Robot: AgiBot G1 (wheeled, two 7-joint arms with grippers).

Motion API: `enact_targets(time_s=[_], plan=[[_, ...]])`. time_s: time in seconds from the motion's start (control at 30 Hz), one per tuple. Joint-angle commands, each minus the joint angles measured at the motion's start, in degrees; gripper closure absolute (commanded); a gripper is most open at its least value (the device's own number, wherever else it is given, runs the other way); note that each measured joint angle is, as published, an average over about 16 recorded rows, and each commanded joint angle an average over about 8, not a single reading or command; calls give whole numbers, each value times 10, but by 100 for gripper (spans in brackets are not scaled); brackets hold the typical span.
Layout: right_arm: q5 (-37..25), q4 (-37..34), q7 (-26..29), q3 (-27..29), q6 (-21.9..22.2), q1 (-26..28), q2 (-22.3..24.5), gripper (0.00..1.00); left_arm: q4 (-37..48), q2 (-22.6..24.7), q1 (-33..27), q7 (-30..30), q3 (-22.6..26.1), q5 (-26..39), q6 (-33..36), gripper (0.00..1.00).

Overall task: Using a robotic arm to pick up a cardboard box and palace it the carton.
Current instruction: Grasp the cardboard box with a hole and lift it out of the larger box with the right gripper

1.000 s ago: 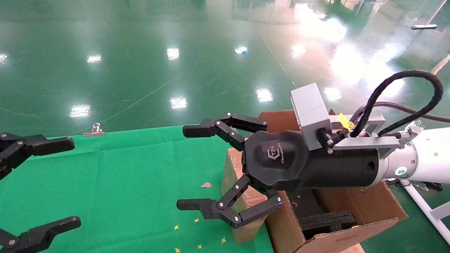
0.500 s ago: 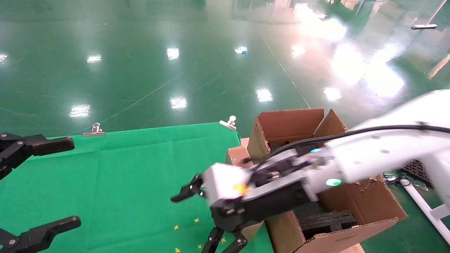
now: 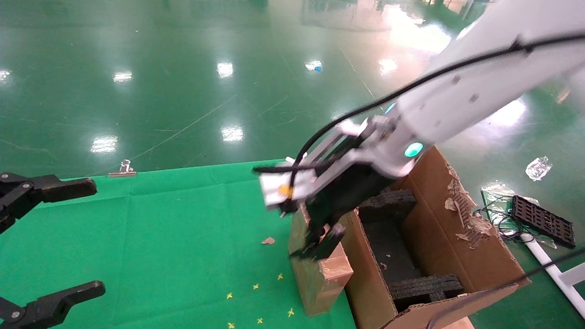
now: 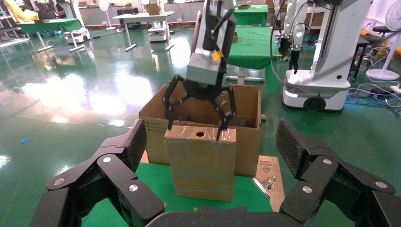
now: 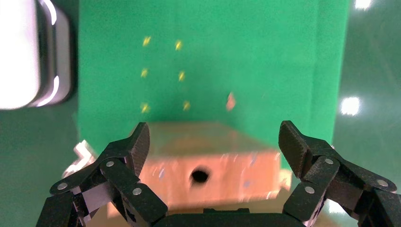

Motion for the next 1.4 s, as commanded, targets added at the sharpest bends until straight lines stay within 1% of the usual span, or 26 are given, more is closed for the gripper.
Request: enact_targets(time_s=[0.03, 0.13, 0.27, 0.4, 0.53, 0.63, 0.73, 0.87, 0.97, 1.07, 1.17, 1.4], plan=[[3, 0, 8, -41, 0, 44, 4, 0, 0, 0, 0, 0, 0, 0, 0, 0], [7, 1, 15, -94, 4, 72, 5, 0, 0, 0, 0, 0, 0, 0, 0, 0], [10, 2, 24, -147, 11, 92, 1, 0, 0, 0, 0, 0, 0, 0, 0, 0], [14, 2, 36, -179, 19, 103, -1, 0, 0, 0, 0, 0, 1, 0, 0, 0], [23, 1, 56, -192, 28, 114, 4, 0, 0, 0, 0, 0, 1, 0, 0, 0], [29, -2, 98, -196, 33, 124, 13, 0, 0, 0, 0, 0, 1, -1, 0, 0], [33, -11, 179, -200, 34, 134, 19, 0, 0, 0, 0, 0, 1, -1, 0, 0], [40, -39, 299, -210, 25, 141, 10, 0, 0, 0, 0, 1, 1, -1, 0, 0], [63, -73, 356, -215, 17, 138, -1, 0, 0, -1, 0, 1, 1, -1, -1, 0], [88, -114, 387, -224, 11, 129, -15, 0, 0, -1, 0, 1, 1, -1, -1, 0], [103, -155, 406, -237, 10, 119, -30, 0, 0, -1, 0, 1, 1, -1, -1, 0], [106, -217, 434, -263, 20, 98, -59, 0, 0, -1, 0, 1, 2, -1, -1, 0]])
